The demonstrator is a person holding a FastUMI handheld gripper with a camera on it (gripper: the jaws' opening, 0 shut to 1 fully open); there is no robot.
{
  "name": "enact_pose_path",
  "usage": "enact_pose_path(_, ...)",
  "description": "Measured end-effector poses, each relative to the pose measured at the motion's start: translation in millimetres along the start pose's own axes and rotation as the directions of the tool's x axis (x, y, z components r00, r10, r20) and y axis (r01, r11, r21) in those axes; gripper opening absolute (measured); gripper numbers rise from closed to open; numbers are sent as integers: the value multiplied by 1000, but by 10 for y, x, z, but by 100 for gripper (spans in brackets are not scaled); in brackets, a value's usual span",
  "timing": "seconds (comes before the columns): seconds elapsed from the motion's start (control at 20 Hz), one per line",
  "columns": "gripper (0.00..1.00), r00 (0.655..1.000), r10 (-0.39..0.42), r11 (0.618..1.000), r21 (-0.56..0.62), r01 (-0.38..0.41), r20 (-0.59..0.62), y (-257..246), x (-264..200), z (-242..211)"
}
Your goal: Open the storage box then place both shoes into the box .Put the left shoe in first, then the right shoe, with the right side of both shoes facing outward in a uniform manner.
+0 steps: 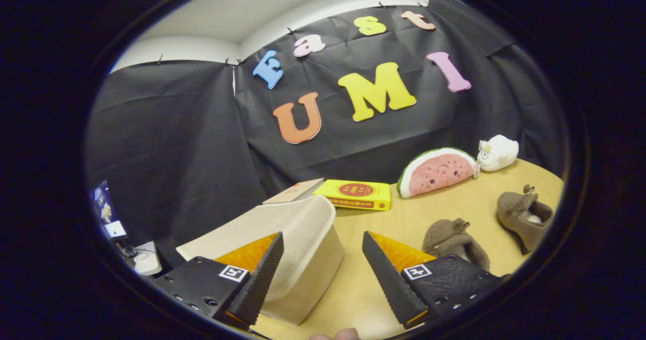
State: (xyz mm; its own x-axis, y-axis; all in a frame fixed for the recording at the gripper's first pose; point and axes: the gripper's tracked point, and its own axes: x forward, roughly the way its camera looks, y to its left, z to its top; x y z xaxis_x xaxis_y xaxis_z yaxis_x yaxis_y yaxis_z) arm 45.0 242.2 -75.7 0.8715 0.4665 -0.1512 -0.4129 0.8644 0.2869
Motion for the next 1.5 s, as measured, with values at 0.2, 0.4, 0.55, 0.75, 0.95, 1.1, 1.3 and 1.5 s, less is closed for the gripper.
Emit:
enact_pose_path(0.2, 96, 998, 50, 997, 59, -48, -24, 140, 133, -82)
enact_pose_path(0.4, 96, 990, 112, 973, 209, -93, -82, 216, 243, -203)
enact_pose_path(0.55, 96, 982, 153, 946, 305, -113, -110, 248, 299, -286)
enact_pose_path(0.75, 97, 967, 209, 894, 431, -126, -149, 282, 334, -358)
enact_pose_path(0.95, 94, 953, 260, 854, 497, -153, -154, 347, 329, -312)
enact_pose_path(1.1, 79, 952, 264, 847, 510, -150, -157, 337, 342, -240)
enact_pose_path(1.3, 68, 967, 233, 882, 443, -163, -108, 268, 222, -14)
enact_pose_path(1.5, 12, 968, 221, 893, 425, -150, -122, 356, 170, 117)
